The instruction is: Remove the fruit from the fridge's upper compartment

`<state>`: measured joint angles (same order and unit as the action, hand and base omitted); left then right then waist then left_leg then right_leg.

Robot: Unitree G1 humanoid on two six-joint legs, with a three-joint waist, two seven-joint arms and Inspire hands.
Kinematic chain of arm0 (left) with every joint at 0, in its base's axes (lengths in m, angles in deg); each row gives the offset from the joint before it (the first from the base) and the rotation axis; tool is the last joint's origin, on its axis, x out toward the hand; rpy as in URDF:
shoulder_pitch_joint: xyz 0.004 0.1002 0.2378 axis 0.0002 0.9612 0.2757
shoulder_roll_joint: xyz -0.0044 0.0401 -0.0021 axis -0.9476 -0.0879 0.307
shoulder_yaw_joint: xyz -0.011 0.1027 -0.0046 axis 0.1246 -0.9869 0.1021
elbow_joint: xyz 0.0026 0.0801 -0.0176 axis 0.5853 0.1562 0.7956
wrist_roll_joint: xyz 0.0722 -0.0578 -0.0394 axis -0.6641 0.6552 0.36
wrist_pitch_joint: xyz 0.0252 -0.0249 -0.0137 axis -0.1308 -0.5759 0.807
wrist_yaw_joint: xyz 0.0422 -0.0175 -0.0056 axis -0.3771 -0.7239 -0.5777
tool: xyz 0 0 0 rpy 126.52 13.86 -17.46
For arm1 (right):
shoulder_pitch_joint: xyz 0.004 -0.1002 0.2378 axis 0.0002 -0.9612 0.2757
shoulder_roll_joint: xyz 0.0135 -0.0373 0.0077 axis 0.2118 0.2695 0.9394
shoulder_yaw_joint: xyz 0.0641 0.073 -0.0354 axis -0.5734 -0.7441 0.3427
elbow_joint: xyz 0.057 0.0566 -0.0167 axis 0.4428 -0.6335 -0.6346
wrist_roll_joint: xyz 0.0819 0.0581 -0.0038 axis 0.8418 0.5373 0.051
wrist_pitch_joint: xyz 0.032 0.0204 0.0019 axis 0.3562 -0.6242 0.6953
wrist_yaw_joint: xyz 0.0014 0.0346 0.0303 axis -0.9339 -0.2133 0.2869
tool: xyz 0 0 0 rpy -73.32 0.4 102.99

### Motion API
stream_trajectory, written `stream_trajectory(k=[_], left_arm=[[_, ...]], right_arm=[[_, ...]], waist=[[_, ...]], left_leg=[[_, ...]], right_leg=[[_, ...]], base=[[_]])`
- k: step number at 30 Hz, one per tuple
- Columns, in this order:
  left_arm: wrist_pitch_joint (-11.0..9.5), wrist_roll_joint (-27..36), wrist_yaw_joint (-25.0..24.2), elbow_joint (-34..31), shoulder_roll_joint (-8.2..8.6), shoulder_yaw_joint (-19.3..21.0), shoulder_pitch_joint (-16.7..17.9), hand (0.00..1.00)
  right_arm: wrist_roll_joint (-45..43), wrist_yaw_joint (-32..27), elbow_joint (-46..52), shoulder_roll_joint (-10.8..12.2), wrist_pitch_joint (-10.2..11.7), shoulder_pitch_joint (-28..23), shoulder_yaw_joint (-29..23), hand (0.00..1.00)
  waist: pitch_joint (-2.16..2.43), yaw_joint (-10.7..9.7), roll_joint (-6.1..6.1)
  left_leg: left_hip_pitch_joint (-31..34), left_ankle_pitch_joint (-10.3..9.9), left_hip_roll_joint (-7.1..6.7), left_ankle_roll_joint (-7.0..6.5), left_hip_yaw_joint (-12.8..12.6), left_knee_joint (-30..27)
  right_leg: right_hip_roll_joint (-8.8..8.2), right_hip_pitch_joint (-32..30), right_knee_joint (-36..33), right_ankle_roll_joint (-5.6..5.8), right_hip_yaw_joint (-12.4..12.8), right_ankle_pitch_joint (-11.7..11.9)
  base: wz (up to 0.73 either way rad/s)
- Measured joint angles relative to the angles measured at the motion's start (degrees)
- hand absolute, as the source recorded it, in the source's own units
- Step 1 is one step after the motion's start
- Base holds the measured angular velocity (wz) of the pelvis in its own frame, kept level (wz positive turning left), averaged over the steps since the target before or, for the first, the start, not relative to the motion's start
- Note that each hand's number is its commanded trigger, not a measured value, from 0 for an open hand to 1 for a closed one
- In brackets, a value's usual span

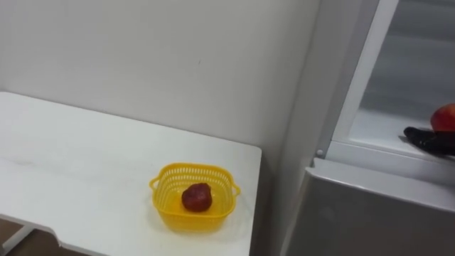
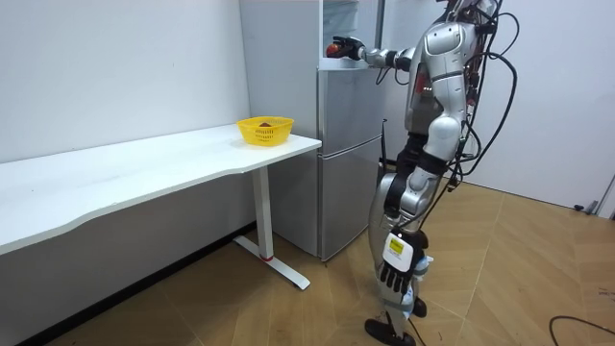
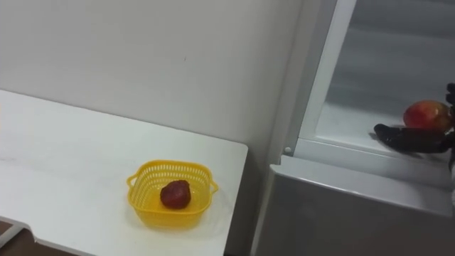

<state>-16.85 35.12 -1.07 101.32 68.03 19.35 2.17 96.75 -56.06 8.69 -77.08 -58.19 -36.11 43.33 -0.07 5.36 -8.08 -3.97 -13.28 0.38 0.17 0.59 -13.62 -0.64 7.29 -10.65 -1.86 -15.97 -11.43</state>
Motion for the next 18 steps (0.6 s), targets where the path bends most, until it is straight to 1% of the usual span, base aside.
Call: stream_trajectory(k=[1,2,4,5,6,7,8,12,13,15,16,18], left_arm=[[0.00,0.00,0.04,0.00,-0.02,-0.11,0.01,0.00],[0.04,-0.04,0.03,0.00,-0.02,-0.14,0.03,0.00],[0.11,0.00,0.02,0.07,-0.17,-0.19,-0.12,0.00],[0.11,0.09,0.04,0.31,-0.23,-0.27,-0.36,0.00],[0.10,0.09,0.07,0.45,-0.26,-0.44,-0.51,0.00],[0.08,0.07,0.16,0.53,-0.38,-0.95,-0.74,0.00],[0.04,0.07,0.26,0.64,-0.42,-1.21,-1.07,0.00],[-0.09,0.07,0.38,0.76,-0.67,-1.28,-1.31,0.00],[-0.10,0.07,0.38,1.09,-0.78,-1.28,-1.39,0.00],[-0.08,0.09,0.35,1.33,-1.03,-1.30,-1.41,0.00],[-0.05,0.10,0.32,1.74,-1.24,-1.33,-1.51,0.00],[-0.03,0.10,0.32,2.00,-1.50,-1.36,-1.78,0.00]], right_arm=[[0.01,-0.49,0.20,-0.22,0.02,0.02,0.05,0.00],[-0.01,-0.94,0.29,-0.48,0.01,0.05,0.01,0.00],[0.36,-0.92,-0.28,-1.16,-0.07,0.07,-0.06,0.00],[0.42,-0.85,-0.65,-1.45,-0.07,0.19,-0.06,0.60],[0.39,-0.81,-0.94,-1.55,-0.03,0.36,-0.05,1.00],[0.37,-0.35,-1.85,-1.62,-0.02,1.18,0.04,1.00],[0.27,0.03,-2.11,-1.83,-0.17,1.75,0.12,1.00],[0.17,0.53,-2.41,-2.15,-0.18,1.87,0.32,1.00],[-0.07,-0.19,-2.53,-2.25,-0.12,1.87,0.27,1.00],[-0.17,0.36,-3.39,-3.45,-0.63,1.87,0.92,1.00],[0.03,1.13,-3.59,-4.12,-0.45,1.93,2.28,1.00],[0.13,1.33,-3.64,-4.37,-0.46,2.00,2.41,1.00]], waist=[[0.04,-0.04,-0.06],[0.23,-0.40,-0.25],[0.31,-0.78,-0.43],[0.32,-0.94,-0.45],[0.32,-1.17,-0.44],[0.31,-1.79,-0.43],[0.29,-1.99,-0.40],[0.28,-1.98,-0.38],[0.27,-1.97,-0.37],[0.25,-1.89,-0.38],[0.25,-1.78,-0.38],[0.24,-1.68,-0.40]], left_leg=[[0.56,0.04,-0.01,-0.02,0.03,-0.09],[1.24,0.20,-0.20,-0.08,0.52,-0.16],[1.71,0.37,-0.41,-0.13,1.38,-0.19],[1.90,0.40,-0.45,-0.13,1.74,-0.32],[2.11,0.41,-0.48,-0.12,1.96,-0.49],[2.76,0.42,-0.61,-0.11,2.65,-0.99],[3.14,0.48,-0.62,-0.04,2.83,-1.21],[3.55,0.54,-0.66,0.01,3.12,-1.30],[3.59,0.54,-0.67,0.01,3.22,-1.30],[3.67,0.54,-0.70,0.02,3.36,-1.27],[3.65,0.55,-0.69,0.03,3.37,-1.26],[3.57,0.56,-0.68,0.04,3.37,-1.32]], right_leg=[[0.01,-0.50,-0.01,-0.01,0.00,0.02],[-0.05,-0.89,0.04,0.00,-0.14,0.03],[-0.22,-1.00,0.06,0.02,-1.15,0.03],[-0.25,-0.97,0.14,0.02,-1.52,0.03],[-0.27,-0.99,0.17,0.02,-1.72,0.03],[-0.31,-1.10,0.27,0.02,-2.22,0.03],[-0.33,-1.35,0.27,0.01,-2.62,0.03],[-0.30,-1.43,0.48,0.00,-2.93,0.04],[-0.26,-1.37,0.67,-0.01,-2.93,0.05],[-0.24,-1.35,0.77,-0.01,-2.93,0.05],[-0.24,-1.36,0.77,-0.01,-2.92,0.05],[-0.24,-1.38,0.77,-0.01,-2.93,0.05]], base=[[0.08],[0.14],[0.23],[0.20],[0.22],[0.21],[0.19],[0.06],[0.04],[0.02],[0.00],[0.00]])
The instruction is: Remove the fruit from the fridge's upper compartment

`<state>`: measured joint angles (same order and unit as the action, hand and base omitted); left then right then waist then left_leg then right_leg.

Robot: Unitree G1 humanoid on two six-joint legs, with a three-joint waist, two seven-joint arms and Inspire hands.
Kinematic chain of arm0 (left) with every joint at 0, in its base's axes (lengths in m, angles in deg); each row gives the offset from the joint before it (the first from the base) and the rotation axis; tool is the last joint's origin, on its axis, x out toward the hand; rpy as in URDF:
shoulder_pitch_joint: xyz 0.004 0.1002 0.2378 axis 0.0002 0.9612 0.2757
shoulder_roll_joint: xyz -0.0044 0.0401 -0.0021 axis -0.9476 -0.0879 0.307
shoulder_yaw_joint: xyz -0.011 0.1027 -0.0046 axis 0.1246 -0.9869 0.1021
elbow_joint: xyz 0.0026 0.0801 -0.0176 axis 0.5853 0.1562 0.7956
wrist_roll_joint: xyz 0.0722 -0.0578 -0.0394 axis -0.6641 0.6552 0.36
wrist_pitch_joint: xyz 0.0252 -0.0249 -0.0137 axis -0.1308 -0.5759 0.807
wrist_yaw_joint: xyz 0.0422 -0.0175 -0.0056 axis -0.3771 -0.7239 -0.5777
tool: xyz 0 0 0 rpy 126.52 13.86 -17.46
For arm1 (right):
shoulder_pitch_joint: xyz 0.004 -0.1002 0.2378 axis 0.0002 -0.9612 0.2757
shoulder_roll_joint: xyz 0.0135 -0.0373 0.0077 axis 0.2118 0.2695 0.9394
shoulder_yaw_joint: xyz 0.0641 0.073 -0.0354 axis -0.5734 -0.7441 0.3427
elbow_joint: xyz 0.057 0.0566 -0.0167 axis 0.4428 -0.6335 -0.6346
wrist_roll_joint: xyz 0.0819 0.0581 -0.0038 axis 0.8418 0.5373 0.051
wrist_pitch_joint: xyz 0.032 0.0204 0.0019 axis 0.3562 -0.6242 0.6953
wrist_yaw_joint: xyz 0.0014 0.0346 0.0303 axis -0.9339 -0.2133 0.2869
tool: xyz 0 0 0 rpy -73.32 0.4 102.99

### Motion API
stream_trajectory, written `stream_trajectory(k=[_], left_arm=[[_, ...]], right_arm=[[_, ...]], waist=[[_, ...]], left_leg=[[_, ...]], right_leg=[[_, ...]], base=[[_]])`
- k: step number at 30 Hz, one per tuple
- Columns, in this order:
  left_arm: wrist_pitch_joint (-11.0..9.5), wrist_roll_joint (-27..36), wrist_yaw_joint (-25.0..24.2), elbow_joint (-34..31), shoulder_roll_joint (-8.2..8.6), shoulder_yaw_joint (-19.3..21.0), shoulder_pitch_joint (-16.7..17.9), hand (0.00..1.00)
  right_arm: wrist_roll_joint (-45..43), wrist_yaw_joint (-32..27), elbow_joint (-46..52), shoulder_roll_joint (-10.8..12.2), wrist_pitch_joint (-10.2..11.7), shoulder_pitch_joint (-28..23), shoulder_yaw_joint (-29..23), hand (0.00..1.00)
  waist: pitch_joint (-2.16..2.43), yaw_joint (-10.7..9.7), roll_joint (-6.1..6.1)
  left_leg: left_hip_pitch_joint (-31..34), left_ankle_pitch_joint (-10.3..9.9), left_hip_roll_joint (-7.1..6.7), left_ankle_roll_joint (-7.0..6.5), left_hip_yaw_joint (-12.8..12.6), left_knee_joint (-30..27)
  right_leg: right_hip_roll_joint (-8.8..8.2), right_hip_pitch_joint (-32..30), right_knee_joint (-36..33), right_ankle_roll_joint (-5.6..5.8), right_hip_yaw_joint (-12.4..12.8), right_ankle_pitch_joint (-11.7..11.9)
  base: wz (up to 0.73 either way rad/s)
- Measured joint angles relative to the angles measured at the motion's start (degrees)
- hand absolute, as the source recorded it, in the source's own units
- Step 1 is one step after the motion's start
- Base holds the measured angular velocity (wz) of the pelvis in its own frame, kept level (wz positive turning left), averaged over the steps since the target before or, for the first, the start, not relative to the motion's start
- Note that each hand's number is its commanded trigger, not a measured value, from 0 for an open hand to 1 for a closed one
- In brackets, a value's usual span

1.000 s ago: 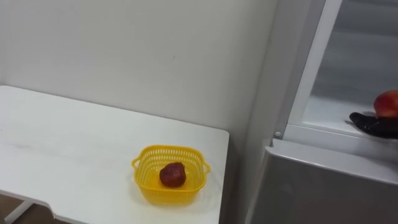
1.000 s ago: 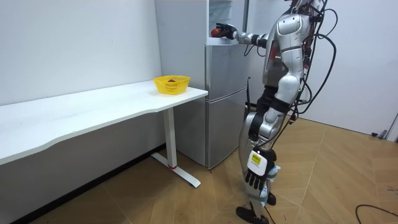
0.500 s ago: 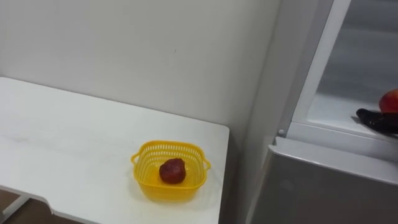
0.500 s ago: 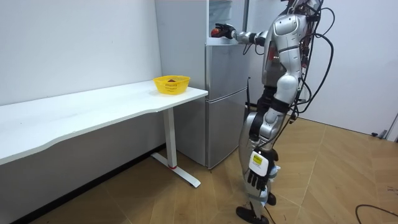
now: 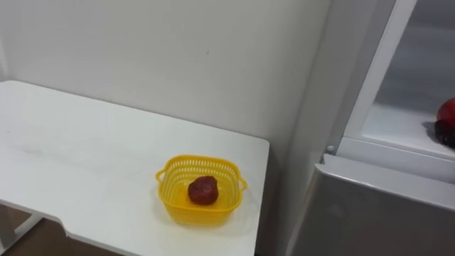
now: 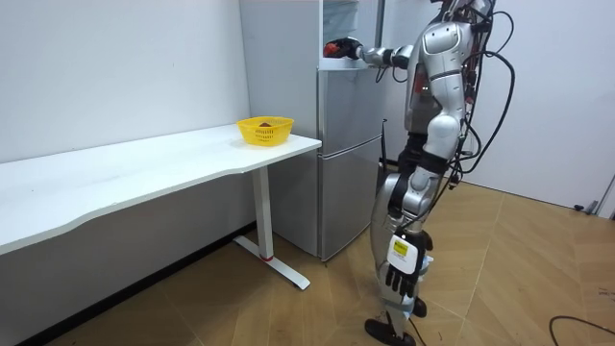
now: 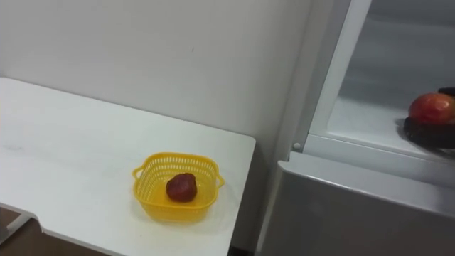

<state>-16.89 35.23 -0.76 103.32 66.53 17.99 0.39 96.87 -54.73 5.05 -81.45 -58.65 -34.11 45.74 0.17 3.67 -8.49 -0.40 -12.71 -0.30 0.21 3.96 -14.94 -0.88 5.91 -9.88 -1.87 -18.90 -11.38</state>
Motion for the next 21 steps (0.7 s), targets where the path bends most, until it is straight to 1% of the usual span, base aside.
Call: stream_trajectory(k=[6,8,10,11,13,16,21], left_arm=[[-0.12,0.00,-0.01,0.26,-0.17,-0.02,-1.32,0.00],[-0.12,0.02,-0.01,0.25,-0.28,-0.05,-1.84,0.00],[-0.11,0.19,0.05,0.20,-0.46,-0.68,-1.89,0.00],[-0.09,0.78,0.10,0.21,-0.55,-1.12,-1.87,0.00],[-0.10,1.07,0.11,0.25,-0.56,-1.53,-1.83,0.00],[-0.29,1.20,0.20,0.27,-0.57,-1.62,-1.85,0.00],[-0.48,2.10,0.30,0.16,-0.59,-1.63,-1.87,0.00]], right_arm=[[-0.14,0.05,-0.42,-0.67,0.07,0.00,0.36,1.00],[-0.14,0.01,-0.57,-1.99,0.05,0.01,0.45,1.00],[-0.14,-0.03,-0.67,-2.77,-0.06,0.03,1.13,1.00],[-0.14,-0.26,-0.64,-2.99,-0.04,0.28,1.86,1.00],[-0.12,-0.31,-0.65,-3.00,-0.09,0.69,2.11,1.00],[-0.03,-0.28,-0.62,-2.98,-0.09,0.73,2.22,1.00],[0.81,-0.15,-0.47,-2.92,-0.08,0.73,2.71,1.00]], waist=[[-0.22,0.27,-0.22],[-0.42,1.12,-0.20],[-0.62,1.53,-0.37],[-0.85,1.63,-0.50],[-1.07,1.66,-0.68],[-1.09,1.66,-0.87],[-1.08,1.65,-0.83]], left_leg=[[-0.03,0.00,-0.02,0.00,-0.03,0.05],[-0.03,0.00,-0.01,0.00,-0.02,0.16],[-0.17,0.00,-0.01,0.01,-0.01,0.17],[-0.18,0.01,0.00,0.01,0.01,0.19],[-0.17,0.01,0.01,0.01,0.03,0.22],[-0.14,0.00,0.01,0.01,0.05,0.32],[0.06,-0.01,0.02,0.02,0.04,0.31]], right_leg=[[-0.02,-0.05,0.16,0.01,0.06,-0.01],[0.00,-0.10,0.24,0.01,0.06,-0.04],[0.00,-0.10,0.26,0.01,-0.02,-0.06],[0.02,-0.09,0.30,0.01,-0.08,-0.06],[0.04,-0.09,0.31,0.01,-0.12,-0.06],[0.03,-0.10,0.27,0.02,-0.21,-0.05],[0.03,-0.10,0.18,0.03,-0.14,-0.04]], base=[[0.00],[0.00],[0.00],[0.00],[0.00],[0.00],[0.00]])
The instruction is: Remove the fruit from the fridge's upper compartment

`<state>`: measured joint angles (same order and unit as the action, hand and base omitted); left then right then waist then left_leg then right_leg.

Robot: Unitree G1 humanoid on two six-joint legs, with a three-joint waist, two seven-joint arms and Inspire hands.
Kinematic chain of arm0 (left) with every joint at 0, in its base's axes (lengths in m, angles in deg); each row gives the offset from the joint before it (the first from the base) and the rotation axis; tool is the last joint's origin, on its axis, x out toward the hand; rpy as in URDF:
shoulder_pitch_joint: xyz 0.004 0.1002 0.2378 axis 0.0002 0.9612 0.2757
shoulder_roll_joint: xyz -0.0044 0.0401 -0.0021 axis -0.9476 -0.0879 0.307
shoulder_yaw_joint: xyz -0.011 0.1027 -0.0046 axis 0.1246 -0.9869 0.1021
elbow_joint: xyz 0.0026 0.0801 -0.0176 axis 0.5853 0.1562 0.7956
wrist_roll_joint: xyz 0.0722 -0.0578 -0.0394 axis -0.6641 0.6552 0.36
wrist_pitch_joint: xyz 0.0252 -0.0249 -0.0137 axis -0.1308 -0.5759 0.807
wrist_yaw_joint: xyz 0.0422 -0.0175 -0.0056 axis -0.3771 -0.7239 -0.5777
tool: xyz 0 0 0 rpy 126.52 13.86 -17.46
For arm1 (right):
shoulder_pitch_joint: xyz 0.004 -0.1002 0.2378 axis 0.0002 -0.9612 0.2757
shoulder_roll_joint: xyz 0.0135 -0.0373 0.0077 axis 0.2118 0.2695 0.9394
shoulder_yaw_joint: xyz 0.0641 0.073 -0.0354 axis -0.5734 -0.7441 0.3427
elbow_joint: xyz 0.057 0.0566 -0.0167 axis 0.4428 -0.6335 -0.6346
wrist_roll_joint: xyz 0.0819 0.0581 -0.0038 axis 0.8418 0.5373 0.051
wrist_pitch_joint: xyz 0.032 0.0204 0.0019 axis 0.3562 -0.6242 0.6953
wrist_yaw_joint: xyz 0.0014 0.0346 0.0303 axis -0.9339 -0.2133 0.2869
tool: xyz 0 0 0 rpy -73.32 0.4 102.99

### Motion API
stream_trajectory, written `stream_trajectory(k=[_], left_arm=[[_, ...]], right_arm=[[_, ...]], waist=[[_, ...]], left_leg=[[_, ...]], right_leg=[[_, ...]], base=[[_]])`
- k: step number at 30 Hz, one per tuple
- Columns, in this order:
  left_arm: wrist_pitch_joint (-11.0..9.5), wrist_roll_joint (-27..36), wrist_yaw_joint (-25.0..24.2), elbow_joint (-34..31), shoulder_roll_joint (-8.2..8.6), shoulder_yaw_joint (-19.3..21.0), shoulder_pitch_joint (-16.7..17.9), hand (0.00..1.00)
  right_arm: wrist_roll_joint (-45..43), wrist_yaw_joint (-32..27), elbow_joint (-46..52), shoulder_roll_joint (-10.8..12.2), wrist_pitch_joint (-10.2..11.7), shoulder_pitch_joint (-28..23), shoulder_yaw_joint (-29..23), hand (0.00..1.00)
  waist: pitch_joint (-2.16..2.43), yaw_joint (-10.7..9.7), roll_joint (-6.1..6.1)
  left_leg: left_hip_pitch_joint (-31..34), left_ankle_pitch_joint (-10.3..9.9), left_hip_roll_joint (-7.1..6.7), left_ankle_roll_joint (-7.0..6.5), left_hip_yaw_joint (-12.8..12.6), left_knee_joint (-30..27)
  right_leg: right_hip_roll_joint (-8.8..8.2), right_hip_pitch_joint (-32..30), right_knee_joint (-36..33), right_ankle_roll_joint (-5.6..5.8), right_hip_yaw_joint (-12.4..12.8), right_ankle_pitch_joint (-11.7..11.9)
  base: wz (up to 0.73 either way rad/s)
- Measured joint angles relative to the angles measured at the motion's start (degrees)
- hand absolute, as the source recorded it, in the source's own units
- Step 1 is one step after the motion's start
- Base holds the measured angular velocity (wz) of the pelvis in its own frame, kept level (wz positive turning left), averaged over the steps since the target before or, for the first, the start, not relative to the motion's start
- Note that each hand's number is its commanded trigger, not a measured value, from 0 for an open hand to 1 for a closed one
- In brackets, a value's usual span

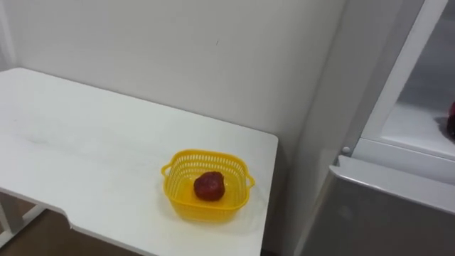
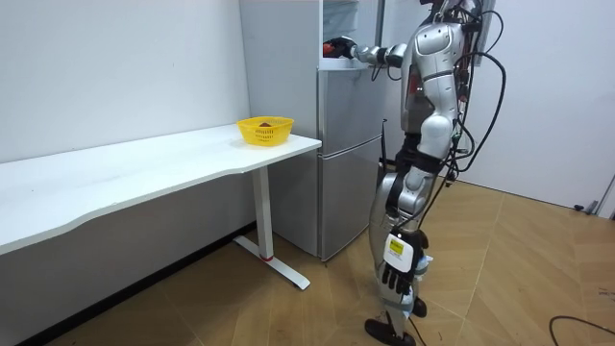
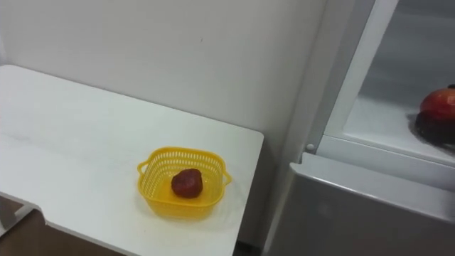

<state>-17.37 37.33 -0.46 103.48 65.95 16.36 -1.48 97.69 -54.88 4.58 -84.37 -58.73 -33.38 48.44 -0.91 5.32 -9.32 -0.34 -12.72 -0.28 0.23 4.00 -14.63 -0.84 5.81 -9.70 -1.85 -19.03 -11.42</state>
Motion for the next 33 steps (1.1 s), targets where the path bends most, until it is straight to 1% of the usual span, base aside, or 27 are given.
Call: stream_trajectory(k=[3,5,7,8,10,12,13,14,15,17,19,21,23,25,27,28,29,31,32,33], left_arm=[[-0.06,-0.02,-0.01,0.02,0.01,0.01,0.02,0.00],[-0.07,-0.05,0.01,0.02,0.00,0.09,0.02,0.00],[-0.13,-0.02,0.04,-0.10,-0.03,0.08,-0.01,0.00],[-0.23,-0.02,0.03,-0.12,-0.02,0.07,0.04,0.00],[-0.30,-0.03,0.03,-0.11,-0.03,0.14,0.01,0.00],[-0.39,0.28,0.09,-0.12,-0.03,0.05,0.00,0.00],[-0.36,0.99,0.28,-0.13,-0.01,0.02,-0.11,0.00],[-0.34,1.08,0.71,-0.10,0.12,0.03,-0.04,0.00],[-0.33,1.13,0.86,0.01,0.22,0.04,-0.02,0.00],[-0.62,1.15,1.63,0.03,0.74,0.05,-0.13,0.00],[-0.73,1.16,2.41,-0.04,1.12,0.10,-0.14,0.00],[-0.89,1.19,3.04,-0.34,1.39,0.26,-0.17,0.00],[-1.00,1.43,3.86,-0.74,1.71,1.00,0.16,0.00],[-1.19,2.39,4.48,-1.05,1.75,1.38,0.03,0.00],[-1.75,3.13,5.77,-1.15,2.13,1.88,-0.17,0.00],[-2.36,3.96,6.26,-1.14,2.38,1.96,-0.08,0.00],[-2.53,4.37,6.26,-1.11,2.61,1.99,0.09,0.00],[-2.54,4.37,6.26,-1.07,2.97,2.26,0.27,0.00],[-2.60,4.37,6.23,-1.01,3.23,2.27,0.24,0.00],[-2.74,4.41,6.16,-0.91,3.34,2.26,0.22,0.00]], right_arm=[[0.12,0.62,0.10,0.15,0.00,0.00,-0.11,1.00],[1.07,1.40,0.37,0.20,-0.07,-0.01,-0.06,1.00],[1.15,1.39,1.13,0.23,-0.38,-0.01,-0.06,1.00],[1.18,1.18,2.23,0.40,-0.78,-0.07,-0.07,1.00],[1.21,0.93,3.50,0.46,-0.75,-0.48,-0.09,1.00],[1.60,-0.30,4.96,1.02,-0.80,-0.80,-0.14,1.00],[1.85,-1.17,6.93,1.92,-1.31,-1.38,-0.68,1.00],[1.82,-2.09,9.80,2.86,-1.38,-2.72,-0.97,1.00],[1.75,-2.38,11.60,3.25,-1.38,-3.64,-1.41,1.00],[1.08,-3.48,19.76,5.14,-1.37,-8.09,-3.27,1.00],[1.08,-4.11,24.29,5.99,-1.53,-10.40,-3.42,1.00],[1.44,-4.64,27.35,6.36,-2.07,-10.97,-3.57,1.00],[1.22,-5.92,32.89,7.93,-2.52,-12.05,-4.23,1.00],[0.46,-7.11,38.17,8.97,-2.36,-14.00,-5.20,1.00],[-0.56,-8.29,42.02,9.10,-2.26,-15.71,-5.33,1.00],[-1.09,-8.83,45.74,9.71,-2.27,-17.38,-6.11,1.00],[-1.26,-9.08,49.66,10.95,-2.19,-19.34,-7.50,1.00],[-1.26,-10.38,54.24,12.35,-1.36,-21.83,-8.66,1.00],[-1.33,-10.86,55.81,12.82,-0.66,-22.64,-9.14,1.00],[-1.51,-11.15,56.32,12.99,-0.41,-22.82,-9.27,1.00]], waist=[[0.21,-0.04,0.41],[0.55,0.45,0.91],[0.73,0.74,1.15],[0.76,0.83,1.38],[0.80,0.84,1.65],[0.67,0.63,1.92],[0.62,0.29,2.03],[0.69,-0.18,2.15],[0.70,-0.41,2.17],[0.81,-0.59,2.39],[0.86,-0.84,2.56],[0.98,-1.21,2.87],[1.12,-1.90,3.34],[1.11,-2.22,3.47],[1.08,-2.22,3.54],[1.04,-2.28,3.60],[0.99,-2.29,3.66],[0.97,-2.29,3.70],[0.80,-2.26,3.95],[0.67,-2.26,4.14]], left_leg=[[-0.06,-0.02,0.01,0.00,-0.05,0.07],[-0.41,-0.01,0.01,0.00,-0.17,0.75],[-0.81,0.02,0.03,0.02,-0.27,1.01],[-1.06,0.03,0.12,0.04,-0.52,1.04],[-1.39,0.04,0.16,0.05,-0.59,1.06],[-1.87,0.05,0.19,0.05,-0.71,1.04],[-2.32,0.06,0.24,0.06,-0.81,1.00],[-2.50,0.06,0.28,0.07,-0.88,0.91],[-2.63,0.06,0.28,0.07,-0.88,0.91],[-3.18,0.08,0.39,0.09,-1.54,1.04],[-3.23,0.08,0.40,0.09,-1.99,1.08],[-3.23,0.07,0.36,0.08,-2.24,1.11],[-3.25,0.07,0.33,0.08,-2.49,1.10],[-3.42,0.08,0.33,0.07,-2.52,1.09],[-3.68,0.08,0.33,0.07,-2.49,1.13],[-4.01,0.08,0.35,0.07,-2.49,1.20],[-4.26,0.08,0.36,0.07,-2.48,1.45],[-4.52,0.08,0.37,0.07,-2.47,1.66],[-4.64,0.08,0.39,0.07,-2.51,1.70],[-4.69,0.08,0.39,0.07,-2.52,1.71]], right_leg=[[0.00,0.01,-0.13,-0.01,0.07,0.02],[0.01,0.11,-0.25,-0.02,0.44,0.03],[0.00,0.12,-0.46,-0.02,0.63,0.03],[0.05,0.22,-0.58,-0.02,0.90,0.03],[0.07,0.40,-0.79,-0.02,1.07,0.03],[0.07,0.78,-0.83,-0.02,1.21,0.03],[0.07,1.13,-0.82,-0.02,1.22,0.03],[0.09,1.29,-0.81,-0.02,1.22,0.02],[0.09,1.29,-0.81,-0.02,1.28,0.02],[0.14,1.30,-0.82,-0.03,1.73,0.02],[0.09,1.41,-0.81,-0.03,1.90,0.02],[0.07,1.22,-0.75,-0.02,2.52,0.01],[0.13,1.29,-0.69,-0.01,3.02,0.00],[0.17,1.53,-0.59,-0.01,3.09,0.00],[0.18,1.77,-0.59,-0.01,3.16,0.00],[0.18,1.94,-0.58,-0.01,3.16,0.00],[0.22,2.38,-0.38,-0.01,3.17,0.00],[0.27,2.70,-0.08,-0.01,3.18,0.00],[0.28,2.74,-0.10,-0.01,3.23,0.00],[0.28,2.78,-0.12,-0.01,3.25,0.00]], base=[[0.00],[-0.05],[-0.07],[-0.10],[-0.06],[0.00],[0.00],[0.00],[-0.05],[-0.14],[-0.12],[-0.07],[-0.06],[0.00],[0.00],[0.00],[0.00],[0.00],[0.00],[0.00]])
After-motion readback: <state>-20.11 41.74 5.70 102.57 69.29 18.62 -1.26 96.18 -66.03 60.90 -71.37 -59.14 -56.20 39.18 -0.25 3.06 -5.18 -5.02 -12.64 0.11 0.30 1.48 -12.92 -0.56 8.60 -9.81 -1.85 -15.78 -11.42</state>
